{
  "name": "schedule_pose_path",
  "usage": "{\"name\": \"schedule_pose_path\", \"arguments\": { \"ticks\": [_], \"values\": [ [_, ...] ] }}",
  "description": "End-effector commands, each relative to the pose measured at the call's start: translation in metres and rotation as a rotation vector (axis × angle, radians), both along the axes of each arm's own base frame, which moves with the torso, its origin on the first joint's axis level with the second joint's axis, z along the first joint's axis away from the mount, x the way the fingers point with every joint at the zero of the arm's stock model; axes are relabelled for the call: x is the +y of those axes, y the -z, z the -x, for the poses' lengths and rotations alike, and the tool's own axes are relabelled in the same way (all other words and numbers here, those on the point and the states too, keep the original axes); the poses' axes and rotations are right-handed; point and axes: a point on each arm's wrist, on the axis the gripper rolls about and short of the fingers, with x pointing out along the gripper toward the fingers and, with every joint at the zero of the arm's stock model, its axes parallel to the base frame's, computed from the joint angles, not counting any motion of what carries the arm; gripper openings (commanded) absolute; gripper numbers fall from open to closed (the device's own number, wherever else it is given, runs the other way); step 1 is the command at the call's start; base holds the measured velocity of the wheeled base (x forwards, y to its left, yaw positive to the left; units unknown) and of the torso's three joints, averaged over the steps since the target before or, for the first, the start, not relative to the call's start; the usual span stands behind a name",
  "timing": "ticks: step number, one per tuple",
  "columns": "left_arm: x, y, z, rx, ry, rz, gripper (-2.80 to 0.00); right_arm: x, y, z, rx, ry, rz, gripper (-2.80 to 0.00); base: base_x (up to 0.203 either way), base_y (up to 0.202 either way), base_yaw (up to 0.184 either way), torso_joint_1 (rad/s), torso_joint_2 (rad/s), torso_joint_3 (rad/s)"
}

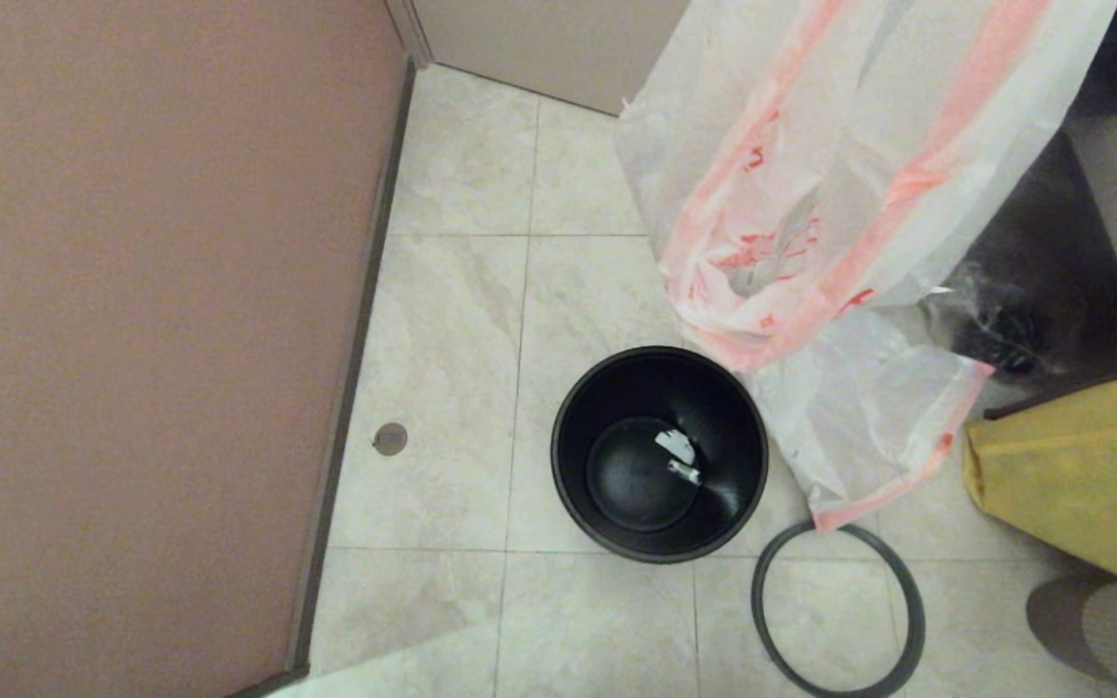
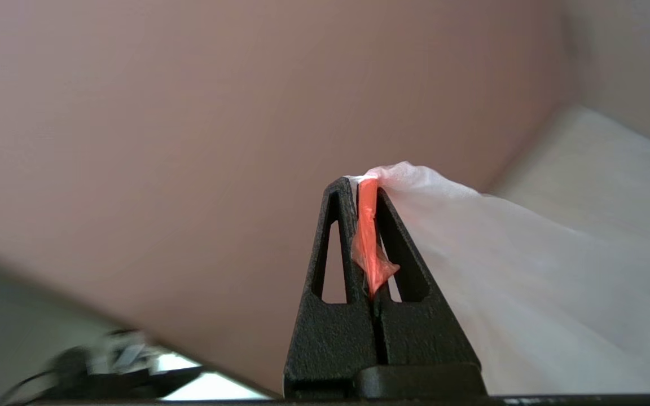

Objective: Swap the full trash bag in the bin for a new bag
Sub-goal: Place the trash bag on the floor

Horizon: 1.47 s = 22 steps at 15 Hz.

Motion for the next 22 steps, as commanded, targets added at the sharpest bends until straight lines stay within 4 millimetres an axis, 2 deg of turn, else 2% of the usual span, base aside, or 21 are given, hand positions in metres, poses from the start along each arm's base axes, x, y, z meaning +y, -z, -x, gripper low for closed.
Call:
{"name": "schedule_pose_path", "arguments": {
  "ticks": [1, 6, 7, 10, 12, 13, 16, 22],
  "values": [
    [0.000, -0.004, -0.001, -0.046, -0.001, 0.000, -2.80, 0.044, 0.012, -0.003, 0.009, -0.110, 0.071, -2.80, 0.000, 0.000, 0.000, 0.000, 0.00, 0.000],
    [0.000, -0.007, -0.001, -0.069, -0.001, 0.000, -2.80, 0.115, 0.041, -0.014, 0.025, -0.361, 0.172, -2.80, 0.000, 0.000, 0.000, 0.000, 0.00, 0.000],
    [0.000, -0.007, -0.001, -0.069, -0.001, 0.000, -2.80, 0.128, 0.049, -0.022, 0.052, -0.409, 0.197, -2.80, 0.000, 0.000, 0.000, 0.000, 0.00, 0.000],
    [0.000, -0.007, -0.001, -0.069, -0.001, 0.000, -2.80, 0.175, 0.078, -0.065, 0.101, -0.434, 0.212, -2.80, 0.000, 0.000, 0.000, 0.000, 0.00, 0.000],
    [0.000, -0.007, -0.001, -0.069, -0.001, 0.000, -2.80, 0.192, 0.099, -0.098, 0.136, -0.421, 0.237, -2.80, 0.000, 0.000, 0.000, 0.000, 0.00, 0.000],
    [0.000, -0.007, -0.001, -0.069, -0.001, 0.000, -2.80, 0.197, 0.107, -0.109, 0.140, -0.450, 0.259, -2.80, 0.000, 0.000, 0.000, 0.000, 0.00, 0.000],
    [0.000, -0.007, -0.001, -0.068, -0.001, 0.000, -2.80, 0.211, 0.124, -0.119, 0.118, -0.500, 0.307, -2.80, 0.000, 0.000, 0.000, 0.000, 0.00, 0.000],
    [0.000, -0.007, -0.001, -0.069, -0.001, 0.000, -2.80, 0.207, 0.107, -0.096, 0.065, -0.584, 0.276, -2.80, 0.000, 0.000, 0.000, 0.000, 0.00, 0.000]
  ]
}}
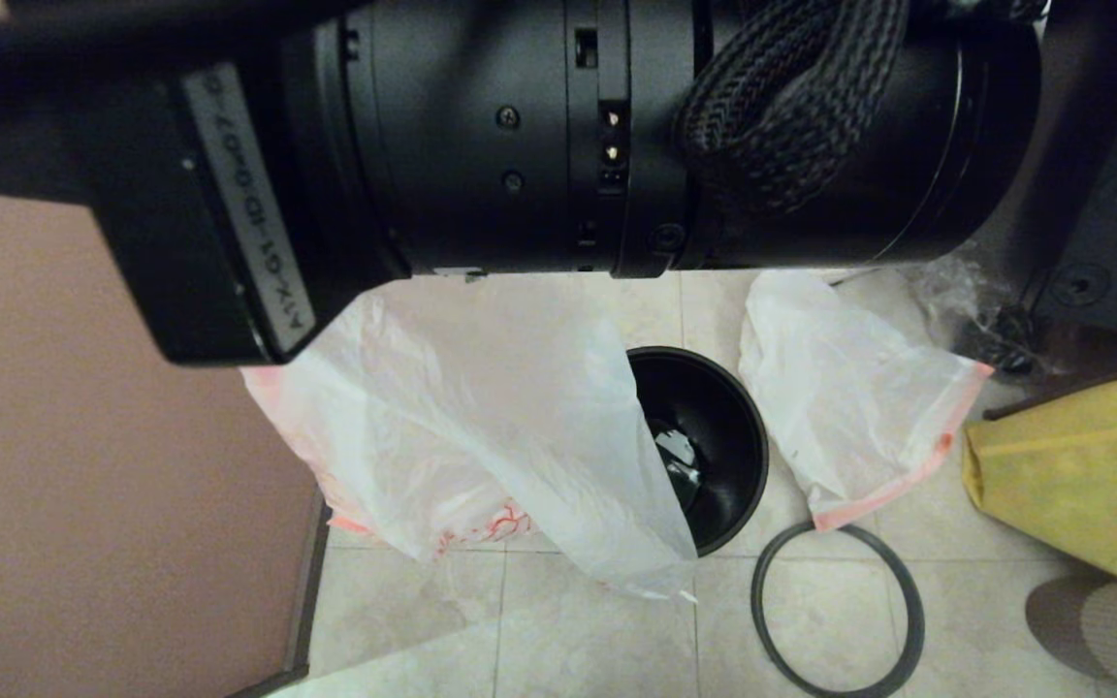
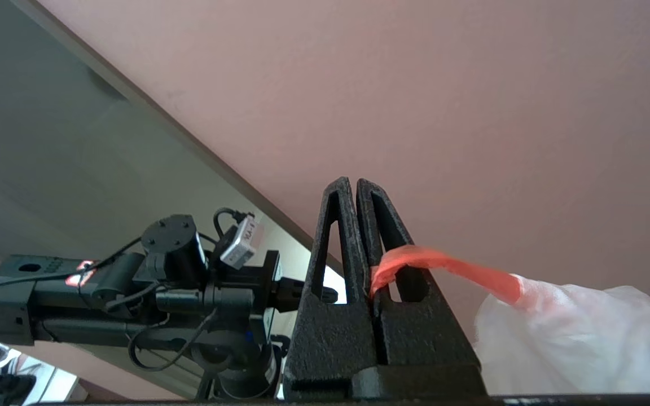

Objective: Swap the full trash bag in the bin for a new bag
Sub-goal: Place the trash bag on the floor

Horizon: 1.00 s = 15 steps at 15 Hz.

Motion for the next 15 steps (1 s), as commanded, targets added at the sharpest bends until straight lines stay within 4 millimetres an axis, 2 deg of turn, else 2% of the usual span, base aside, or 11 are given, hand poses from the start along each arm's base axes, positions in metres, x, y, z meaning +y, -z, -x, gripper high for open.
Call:
{"name": "schedule_pose_path", "arguments": {
  "ticks": [1, 4, 6, 11, 15],
  "values": [
    [0.000, 0.000, 0.000, 0.002, -0.001, 0.001, -2.80, -0.007, -0.011, 0.008, -0.018, -0.011, -0.029, -2.80, 0.000, 0.000, 0.000, 0.000, 0.00, 0.000],
    [0.000, 0.000, 0.000, 0.001, -0.001, 0.001, -2.80, -0.019, -0.023, 0.014, -0.087, 0.036, -0.063, -2.80, 0.000, 0.000, 0.000, 0.000, 0.00, 0.000],
    [0.000, 0.000, 0.000, 0.001, -0.001, 0.001, -2.80, -0.025, -0.027, 0.011, -0.127, 0.153, -0.077, -2.80, 0.000, 0.000, 0.000, 0.000, 0.00, 0.000],
    [0.000, 0.000, 0.000, 0.002, -0.001, 0.001, -2.80, -0.085, -0.074, 0.037, -0.196, 0.298, -0.215, -2.80, 0.000, 0.000, 0.000, 0.000, 0.00, 0.000],
    [0.000, 0.000, 0.000, 0.001, -0.001, 0.001, -2.80, -0.127, -0.099, 0.053, -0.273, 0.482, -0.300, -2.80, 0.000, 0.000, 0.000, 0.000, 0.00, 0.000]
  ]
}}
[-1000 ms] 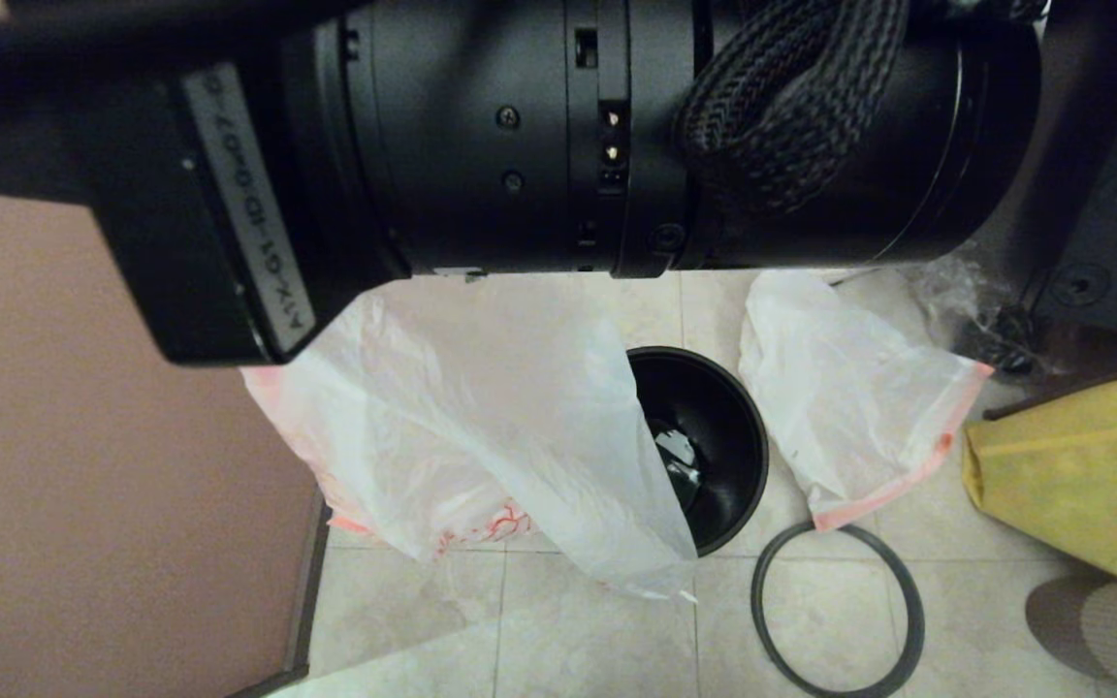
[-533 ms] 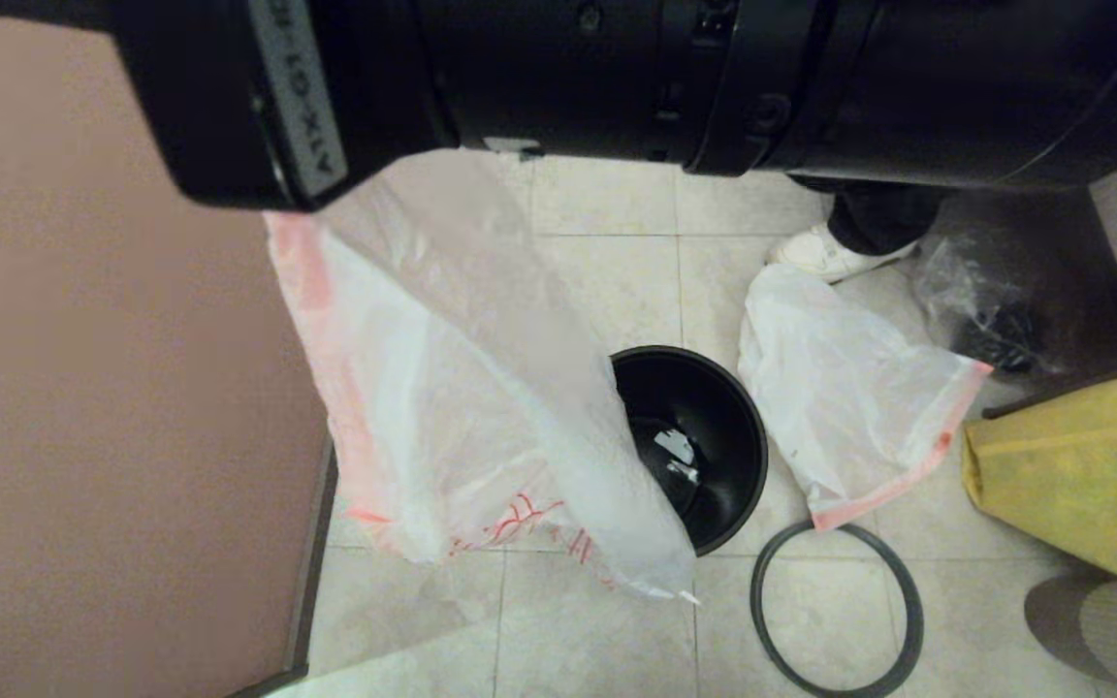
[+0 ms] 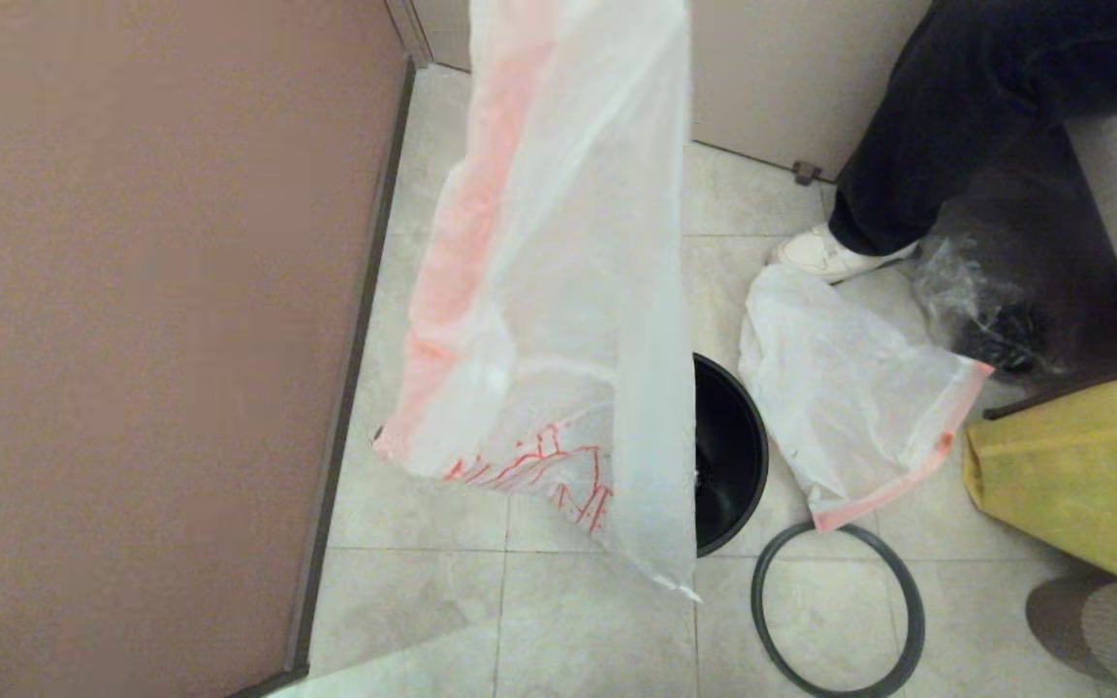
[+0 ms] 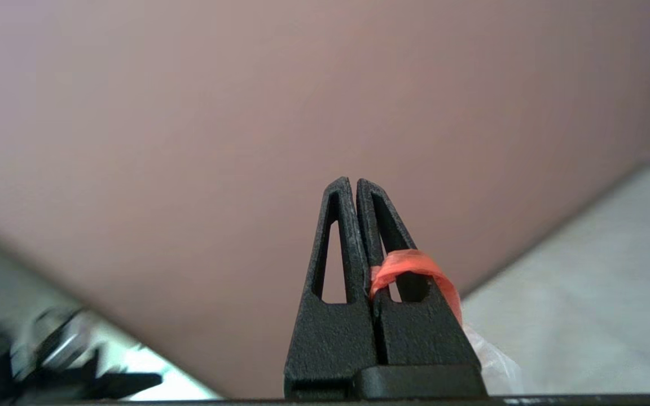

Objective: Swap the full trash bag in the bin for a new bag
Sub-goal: Place the trash bag on the floor

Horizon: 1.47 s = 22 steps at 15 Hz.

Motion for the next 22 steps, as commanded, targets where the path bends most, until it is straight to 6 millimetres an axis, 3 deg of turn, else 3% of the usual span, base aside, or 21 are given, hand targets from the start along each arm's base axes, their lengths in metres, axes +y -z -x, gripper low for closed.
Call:
{"name": "schedule_pose_path", "arguments": {
  "ticks": [1, 3, 7, 12, 14, 16, 18, 22],
  "values": [
    [0.000, 0.000, 0.000, 0.002, -0.001, 0.001, -2.80, -0.045, -0.024, 0.021, -0.036, 0.050, -0.091, -2.80, 0.000, 0.000, 0.000, 0.000, 0.00, 0.000],
    [0.000, 0.000, 0.000, 0.001, -0.001, 0.001, -2.80, -0.071, -0.034, 0.034, -0.054, 0.121, -0.122, -2.80, 0.000, 0.000, 0.000, 0.000, 0.00, 0.000],
    [0.000, 0.000, 0.000, 0.001, -0.001, 0.001, -2.80, -0.106, -0.039, 0.049, -0.010, 0.268, -0.137, -2.80, 0.000, 0.000, 0.000, 0.000, 0.00, 0.000],
    [0.000, 0.000, 0.000, 0.001, -0.001, 0.001, -2.80, -0.141, -0.030, 0.062, 0.146, 0.587, -0.066, -2.80, 0.000, 0.000, 0.000, 0.000, 0.00, 0.000],
    [0.000, 0.000, 0.000, 0.001, -0.001, 0.001, -2.80, -0.155, -0.025, 0.057, 0.167, 0.715, -0.036, -2.80, 0.000, 0.000, 0.000, 0.000, 0.00, 0.000],
    [0.000, 0.000, 0.000, 0.001, -0.001, 0.001, -2.80, -0.180, -0.011, 0.062, 0.272, 0.834, 0.005, -2.80, 0.000, 0.000, 0.000, 0.000, 0.00, 0.000],
    [0.000, 0.000, 0.000, 0.001, -0.001, 0.001, -2.80, -0.211, 0.004, 0.082, 0.377, 0.926, 0.031, -2.80, 0.000, 0.000, 0.000, 0.000, 0.00, 0.000],
    [0.000, 0.000, 0.000, 0.001, -0.001, 0.001, -2.80, -0.229, 0.049, 0.090, 0.547, 1.205, 0.168, -2.80, 0.000, 0.000, 0.000, 0.000, 0.00, 0.000]
  ]
}}
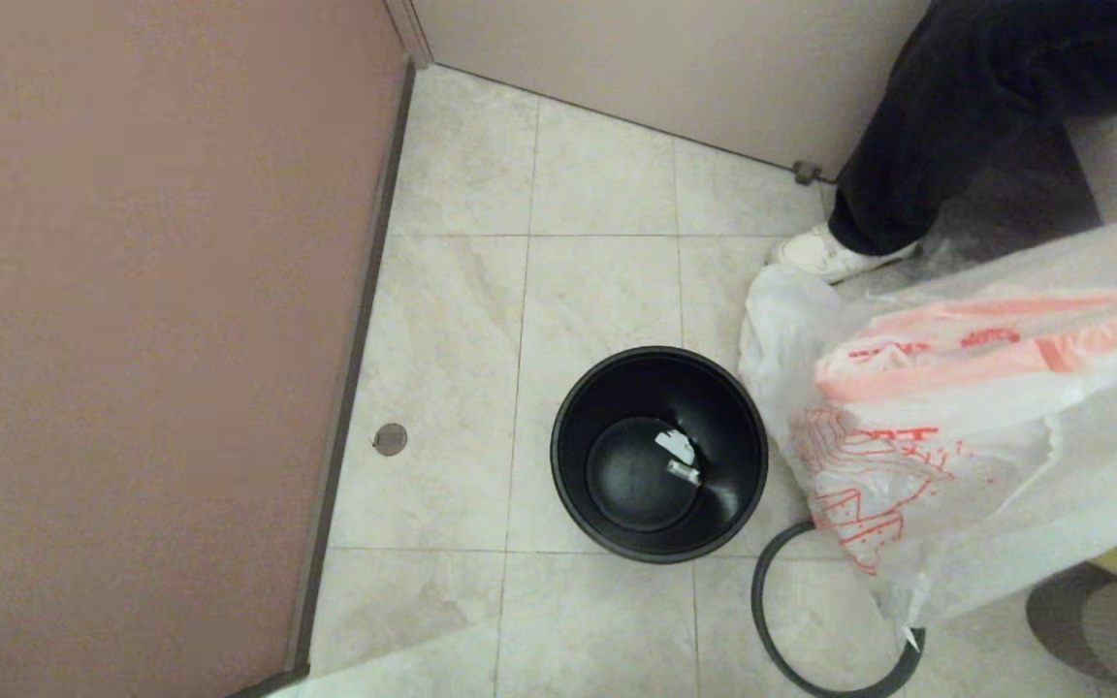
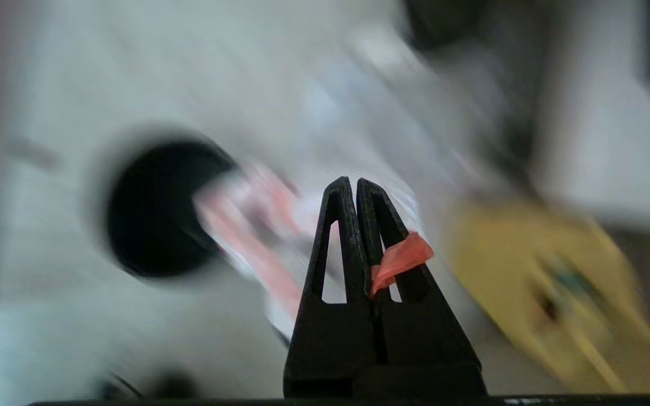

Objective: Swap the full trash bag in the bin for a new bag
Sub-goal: Place the trash bag on the floor

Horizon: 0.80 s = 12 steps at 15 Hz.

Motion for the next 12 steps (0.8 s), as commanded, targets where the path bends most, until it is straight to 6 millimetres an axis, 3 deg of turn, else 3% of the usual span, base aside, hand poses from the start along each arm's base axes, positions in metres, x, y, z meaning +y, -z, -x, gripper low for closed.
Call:
{"name": "schedule_pose_path", "arguments": {
  "ticks": [1, 4, 6, 8, 12],
  "values": [
    [0.000, 0.000, 0.000, 0.001, -0.001, 0.001, -2.80, -0.013, 0.025, 0.010, 0.081, 0.135, 0.035, -2.80, 0.000, 0.000, 0.000, 0.000, 0.00, 0.000],
    [0.000, 0.000, 0.000, 0.001, -0.001, 0.001, -2.80, -0.006, 0.057, -0.007, 0.226, 0.226, 0.098, -2.80, 0.000, 0.000, 0.000, 0.000, 0.00, 0.000],
    [0.000, 0.000, 0.000, 0.002, -0.001, 0.001, -2.80, 0.005, 0.082, -0.043, 0.376, 0.331, 0.154, -2.80, 0.000, 0.000, 0.000, 0.000, 0.00, 0.000],
    [0.000, 0.000, 0.000, 0.001, -0.001, 0.001, -2.80, 0.003, 0.106, -0.072, 0.498, 0.438, 0.165, -2.80, 0.000, 0.000, 0.000, 0.000, 0.00, 0.000],
    [0.000, 0.000, 0.000, 0.001, -0.001, 0.001, -2.80, -0.025, 0.134, -0.077, 0.673, 0.551, 0.151, -2.80, 0.000, 0.000, 0.000, 0.000, 0.00, 0.000]
  ]
}}
